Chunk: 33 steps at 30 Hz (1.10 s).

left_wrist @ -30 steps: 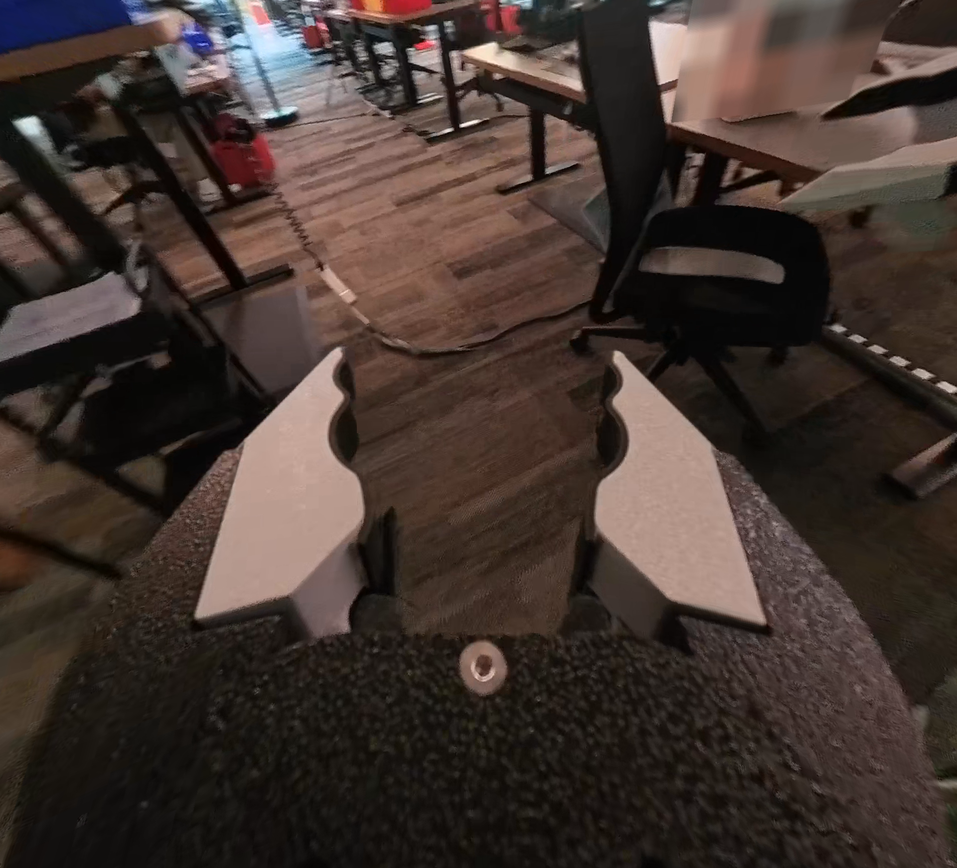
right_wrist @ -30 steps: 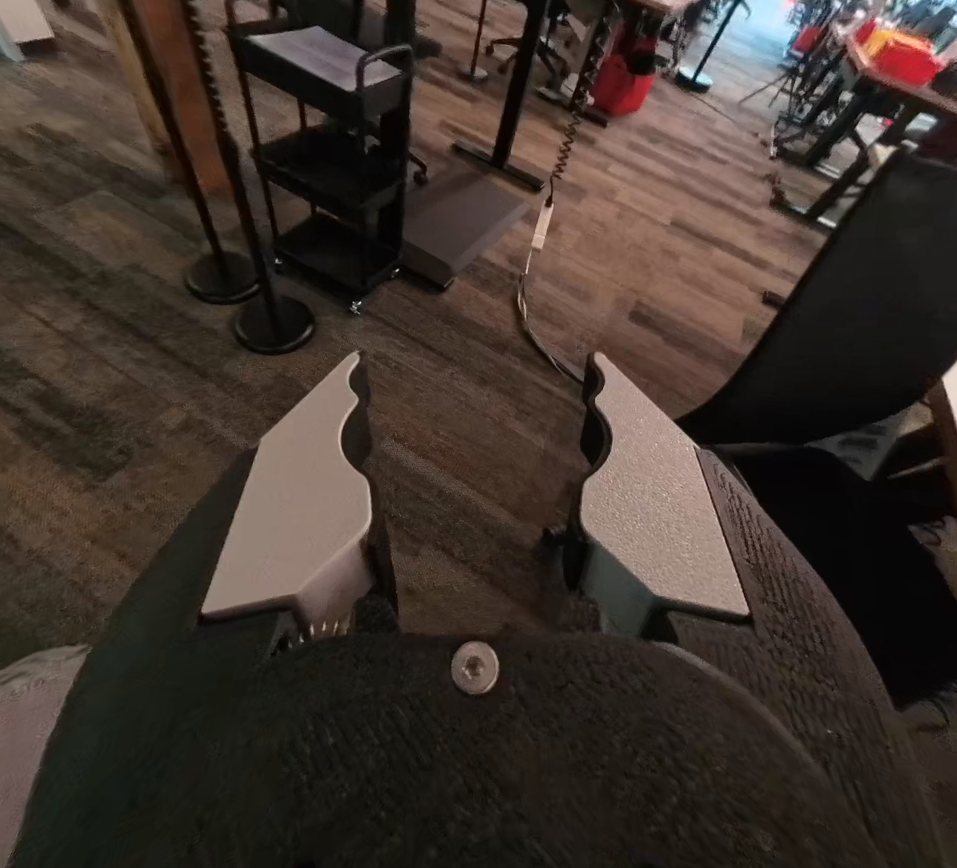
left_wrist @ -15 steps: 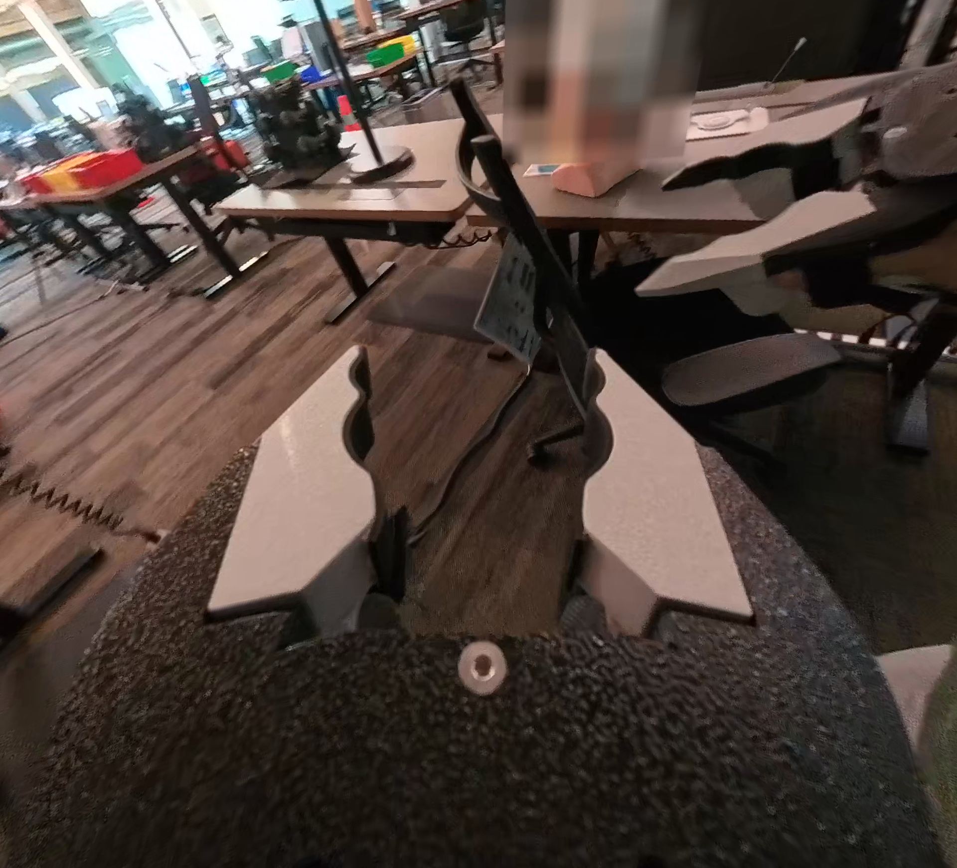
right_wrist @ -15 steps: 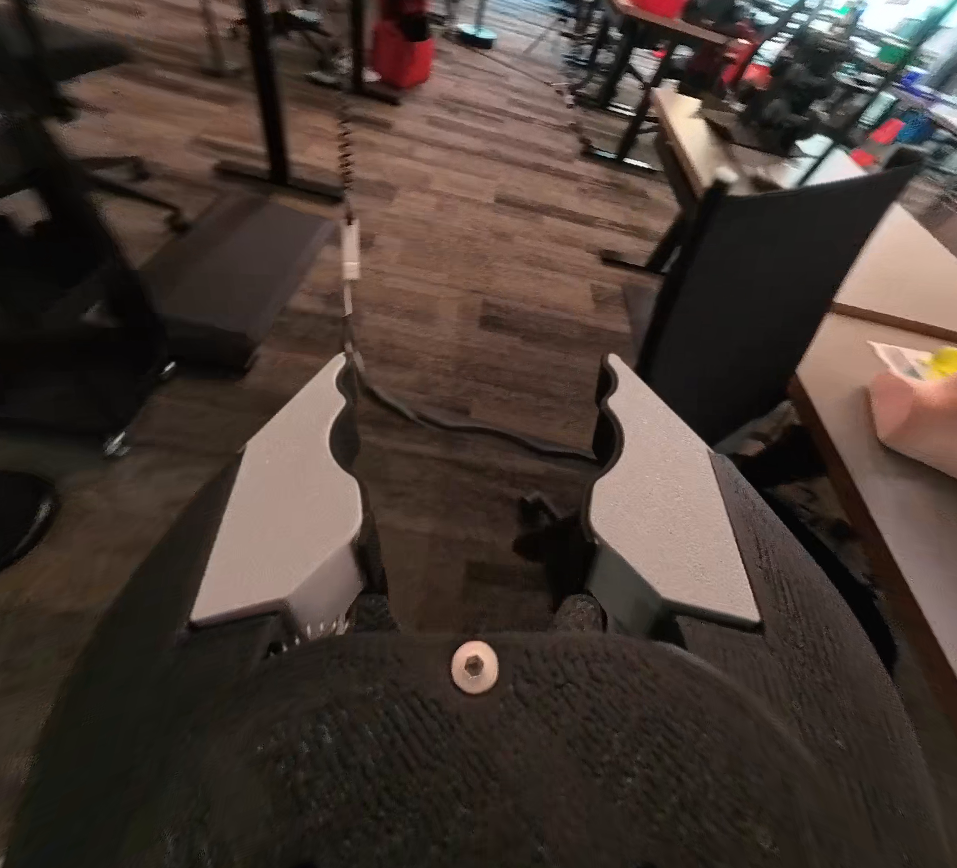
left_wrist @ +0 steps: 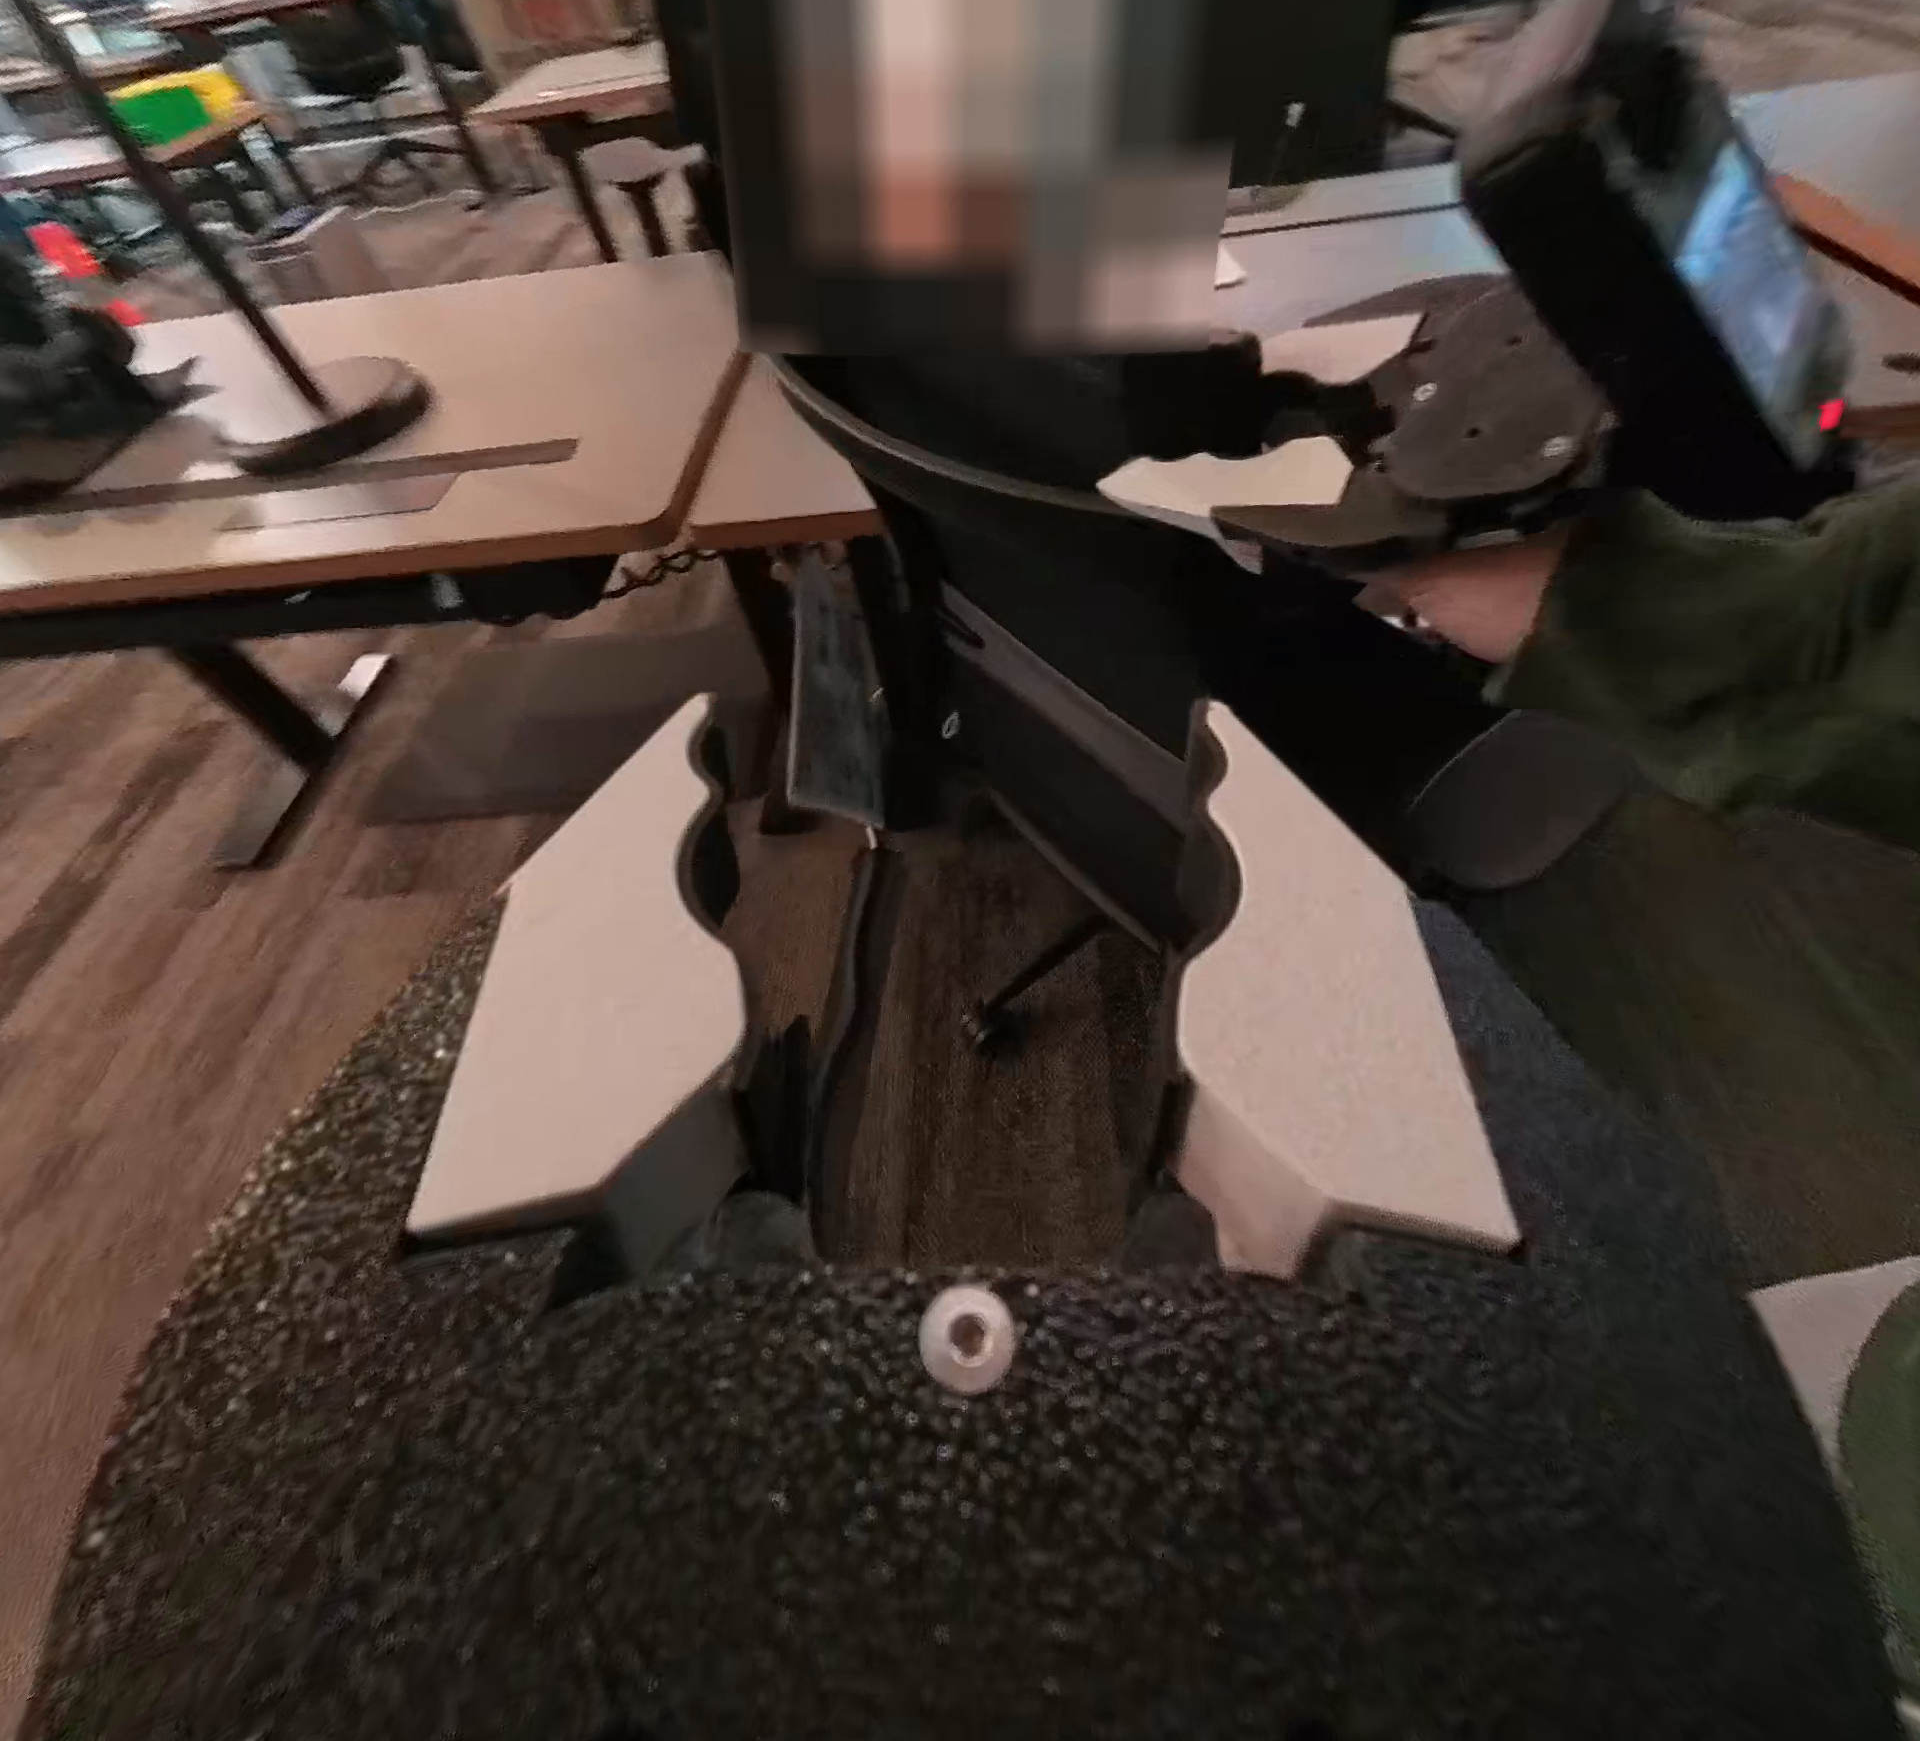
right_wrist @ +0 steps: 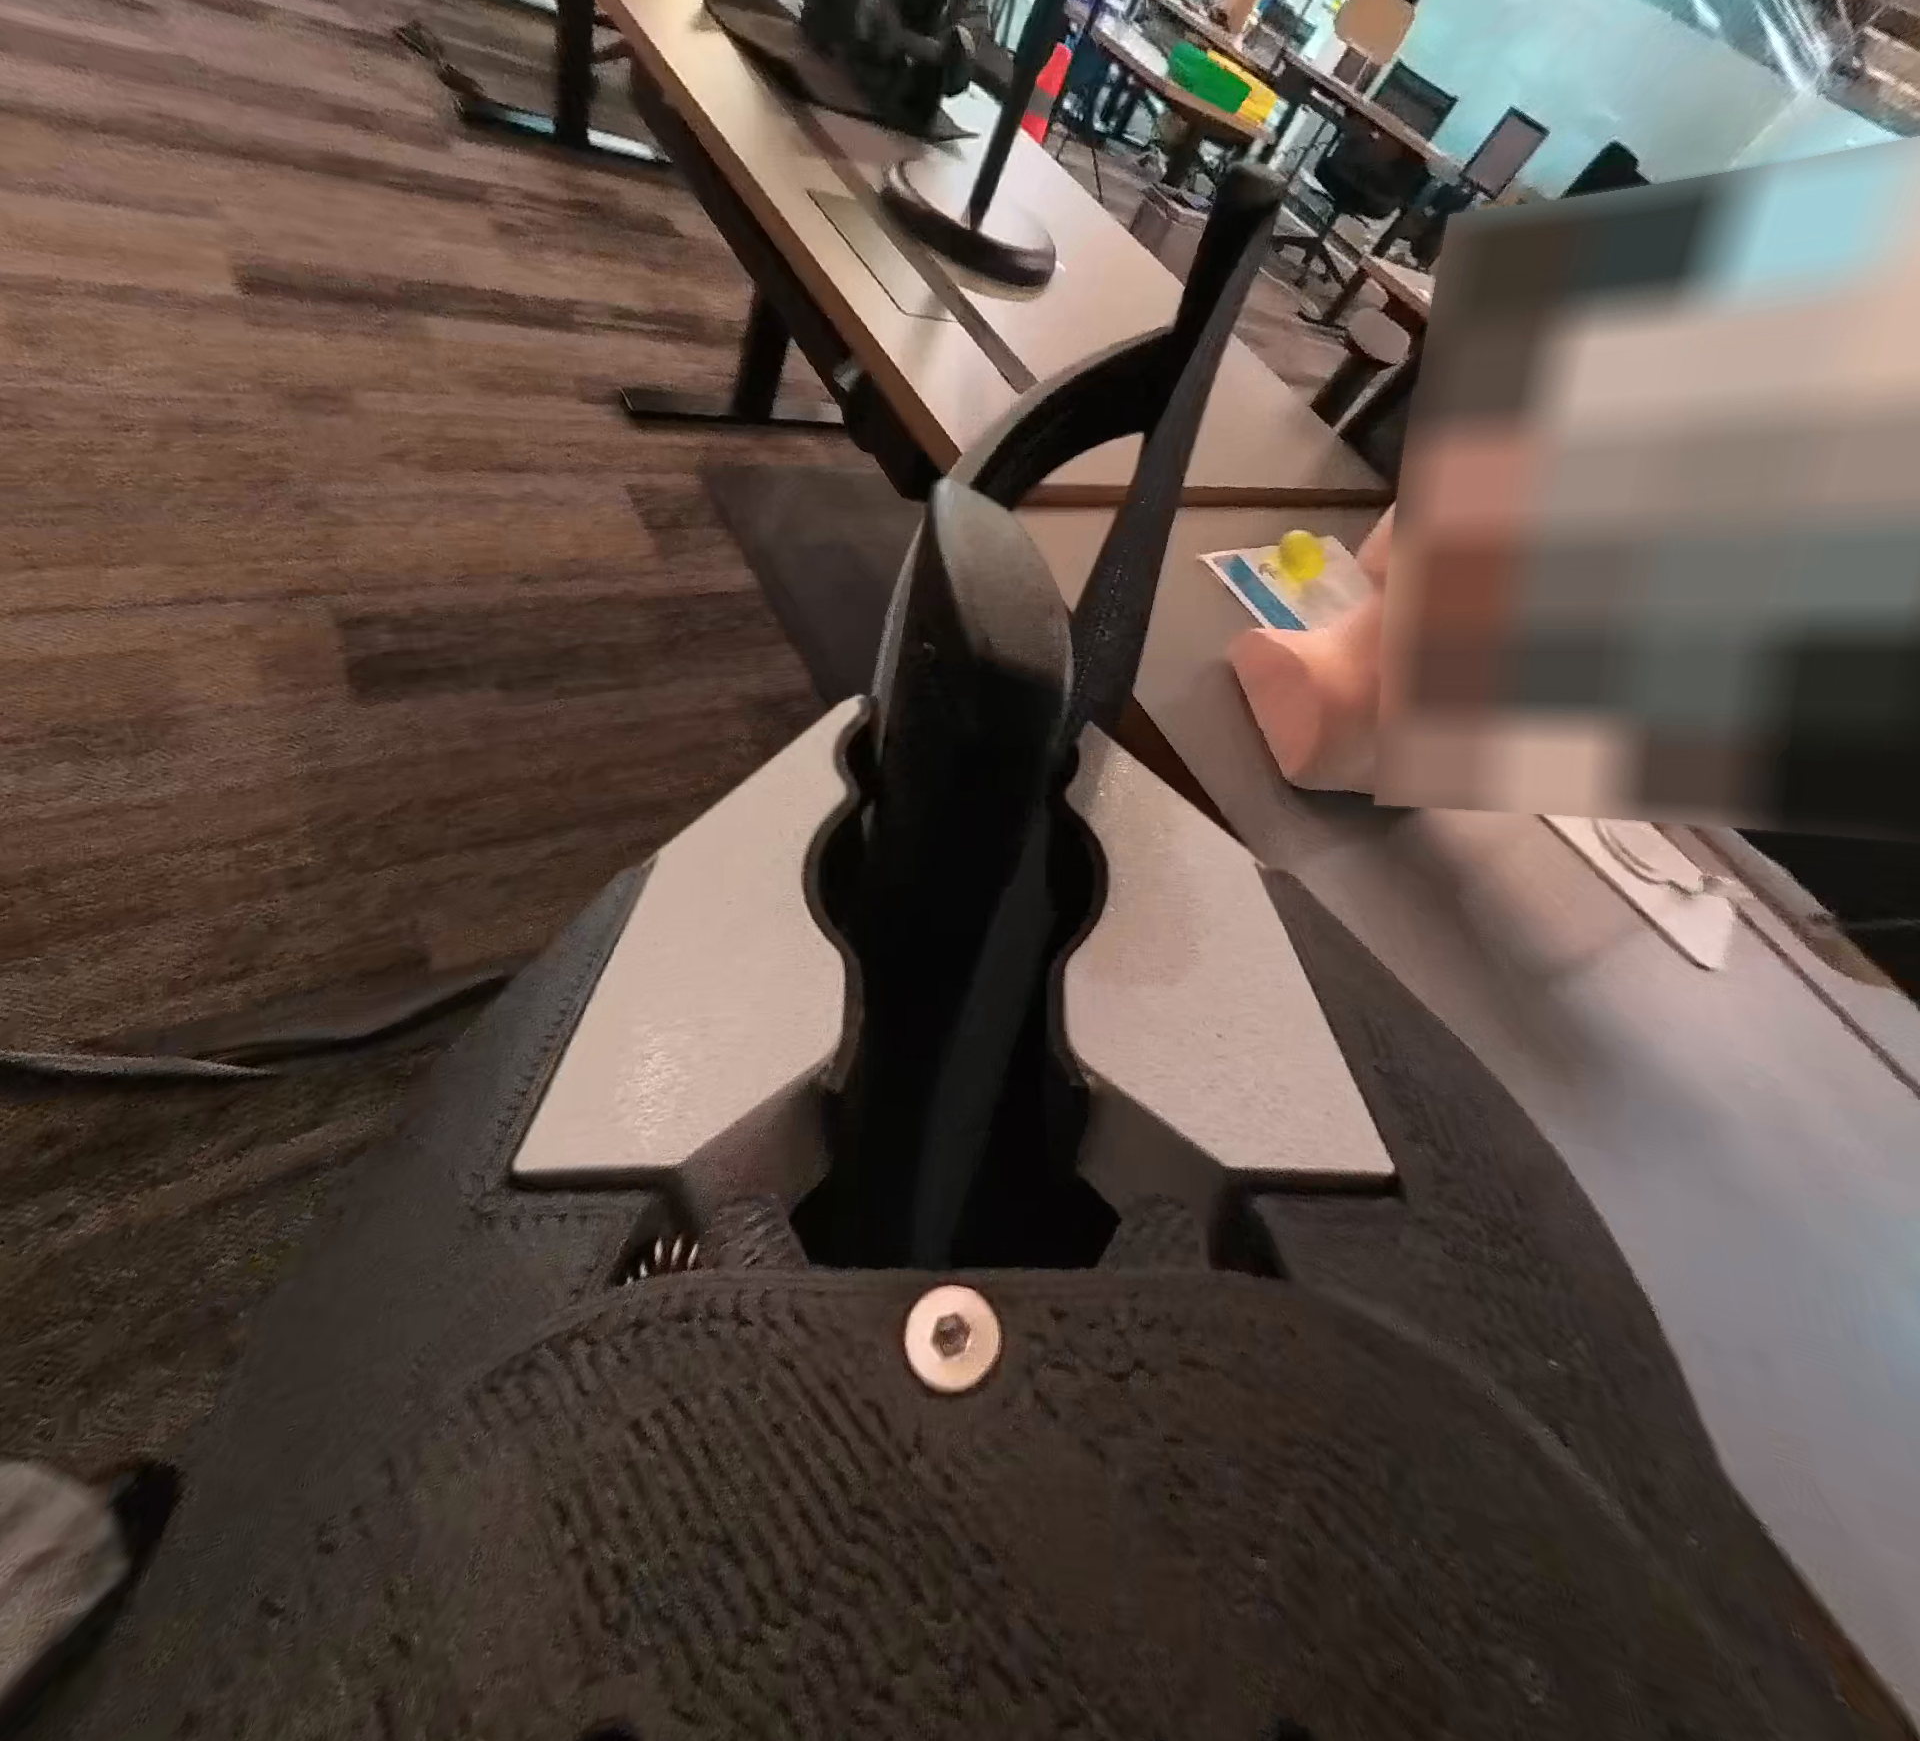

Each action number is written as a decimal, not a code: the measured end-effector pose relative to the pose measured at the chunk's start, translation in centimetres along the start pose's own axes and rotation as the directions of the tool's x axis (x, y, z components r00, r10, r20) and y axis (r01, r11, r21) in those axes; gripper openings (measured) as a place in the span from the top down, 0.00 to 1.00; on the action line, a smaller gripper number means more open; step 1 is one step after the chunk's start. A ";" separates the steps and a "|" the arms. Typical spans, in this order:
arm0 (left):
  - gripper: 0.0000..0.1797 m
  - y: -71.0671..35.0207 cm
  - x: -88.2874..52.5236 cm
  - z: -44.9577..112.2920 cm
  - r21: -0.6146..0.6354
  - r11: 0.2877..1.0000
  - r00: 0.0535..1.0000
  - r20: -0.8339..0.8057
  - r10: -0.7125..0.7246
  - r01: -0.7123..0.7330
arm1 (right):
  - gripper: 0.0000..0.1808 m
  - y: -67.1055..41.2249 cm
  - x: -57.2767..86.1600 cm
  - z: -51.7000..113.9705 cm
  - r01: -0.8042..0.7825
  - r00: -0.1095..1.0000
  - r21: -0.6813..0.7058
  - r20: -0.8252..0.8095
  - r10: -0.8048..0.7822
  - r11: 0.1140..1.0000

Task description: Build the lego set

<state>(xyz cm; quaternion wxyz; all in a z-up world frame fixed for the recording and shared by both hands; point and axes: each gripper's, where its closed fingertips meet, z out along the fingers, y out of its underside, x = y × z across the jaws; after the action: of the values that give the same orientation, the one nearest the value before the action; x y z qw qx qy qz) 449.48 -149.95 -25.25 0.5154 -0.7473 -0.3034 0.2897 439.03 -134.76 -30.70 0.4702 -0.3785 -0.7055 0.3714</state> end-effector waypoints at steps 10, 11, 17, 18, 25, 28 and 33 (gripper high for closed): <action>0.54 -4.3 -5.1 9.8 0.089 0.986 0.918 -0.360 0.163 -0.141 | 0.88 1.6 0.3 -3.5 -0.136 0.985 -0.074 0.094 0.143 0.988; 0.54 -4.6 -5.1 10.5 0.097 0.984 0.907 -0.382 0.178 -0.152 | 0.88 2.1 0.6 -4.5 -0.146 0.982 -0.083 0.107 0.155 0.986; 0.55 -4.5 -4.2 15.2 0.162 0.929 0.817 -0.443 0.369 -0.331 | 0.85 6.2 3.7 -11.6 -0.146 0.970 -0.190 0.167 0.179 0.971; 0.55 -4.4 -3.6 15.9 0.181 0.913 0.793 -0.453 0.407 -0.365 | 0.84 6.9 4.5 -12.6 -0.138 0.972 -0.220 0.157 0.175 0.966; 0.57 -1.7 4.9 17.1 0.420 0.617 0.447 -0.438 0.780 -0.665 | 0.75 11.3 10.2 -17.1 -0.203 0.979 -0.335 -0.064 0.193 0.920; 0.58 -0.2 7.2 17.7 0.445 0.496 0.312 -0.424 0.850 -0.746 | 0.58 11.4 13.7 -20.2 -0.202 0.936 -0.300 -0.338 0.094 0.932; 0.63 1.2 7.4 18.7 0.421 0.419 0.211 -0.457 0.864 -0.805 | 0.71 2.7 7.0 -20.8 0.265 0.929 -0.086 -0.243 -0.278 0.960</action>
<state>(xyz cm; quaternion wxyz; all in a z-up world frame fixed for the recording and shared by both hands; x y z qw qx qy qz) 440.53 -133.58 -32.91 0.3777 -0.8142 0.3466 0.2725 457.31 -123.90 -24.49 0.5930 -0.3336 -0.6947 0.2331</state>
